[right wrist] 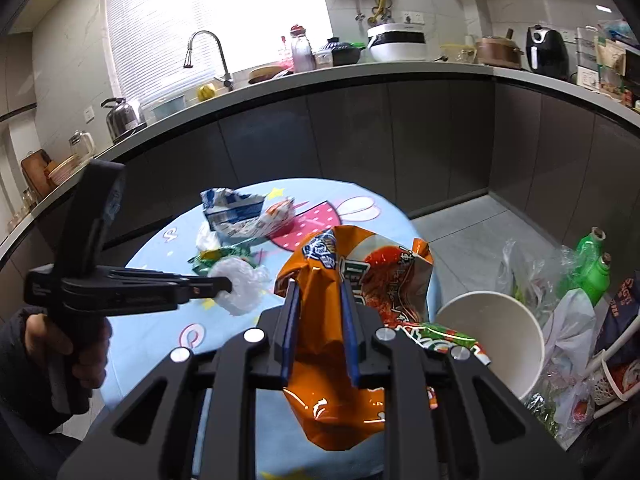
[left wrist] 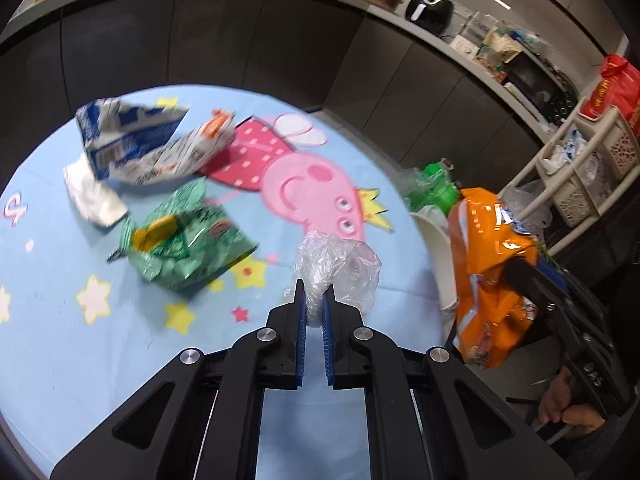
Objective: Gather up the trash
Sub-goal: 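Grasp the clear plastic bag with the left gripper while the right holds the orange bag, then carry both bags over the white bin and open both grippers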
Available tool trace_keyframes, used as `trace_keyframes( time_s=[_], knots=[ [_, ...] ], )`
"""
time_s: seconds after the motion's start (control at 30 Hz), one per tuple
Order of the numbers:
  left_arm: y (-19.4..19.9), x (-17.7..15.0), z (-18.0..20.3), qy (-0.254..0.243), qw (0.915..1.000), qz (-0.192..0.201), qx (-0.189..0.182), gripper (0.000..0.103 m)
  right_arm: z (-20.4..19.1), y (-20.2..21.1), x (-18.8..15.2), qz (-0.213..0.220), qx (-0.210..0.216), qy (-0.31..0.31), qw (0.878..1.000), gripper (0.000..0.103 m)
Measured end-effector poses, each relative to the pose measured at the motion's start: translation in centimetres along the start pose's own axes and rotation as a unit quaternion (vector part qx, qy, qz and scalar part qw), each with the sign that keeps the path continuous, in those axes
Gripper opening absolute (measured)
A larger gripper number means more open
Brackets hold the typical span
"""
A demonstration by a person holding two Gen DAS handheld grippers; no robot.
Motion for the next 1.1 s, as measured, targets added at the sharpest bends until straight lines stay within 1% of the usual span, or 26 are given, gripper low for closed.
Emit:
trace_keyframes(
  time_s=[0.17,0.3,0.43,0.53,0.63,0.77,0.93,1.1],
  knots=[
    [0.9,1.8,3.5,-0.024,0.9989,0.014,-0.038,0.007,3.0,2.0,0.6,0.021,-0.029,-0.018,0.999,0.021],
    [0.5,3.3,6.5,-0.044,0.9971,0.016,-0.06,0.007,5.9,3.4,0.7,0.032,-0.056,-0.031,0.997,0.021],
    [-0.2,4.3,9.3,-0.069,0.9947,0.016,-0.075,0.007,9.0,3.6,0.2,0.029,-0.077,-0.044,0.996,0.021],
    [-1.1,4.7,11.1,-0.086,0.9927,0.011,-0.083,0.007,11.2,3.2,-0.5,0.026,-0.081,-0.057,0.995,0.021],
    [-2.3,4.9,12.4,-0.097,0.9914,0.002,-0.088,0.007,13.1,2.1,-1.3,0.023,-0.079,-0.069,0.994,0.021],
    [-4.3,5.1,13.6,-0.105,0.9904,-0.014,-0.089,0.007,15.3,-0.3,-2.5,0.01,-0.074,-0.083,0.994,0.021],
    [-6.4,5.4,13.8,-0.106,0.9905,-0.032,-0.082,0.007,17.5,-3.9,-3.8,-0.017,-0.075,-0.093,0.993,0.021],
    [-8.7,5.7,13.6,-0.101,0.9909,-0.05,-0.073,0.007,19.1,-6.7,-5.0,-0.033,-0.069,-0.101,0.992,0.023]
  ],
)
Point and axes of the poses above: each gripper's, at about its wrist camera, not at the fingertips, and y roughly against the way its jaws point, z to its right, x to its top, the point moved 3 cm from there along -y, roughly the way its jaws point, and after that the axes turned 3 degrees about z, right-handed, at the moved point
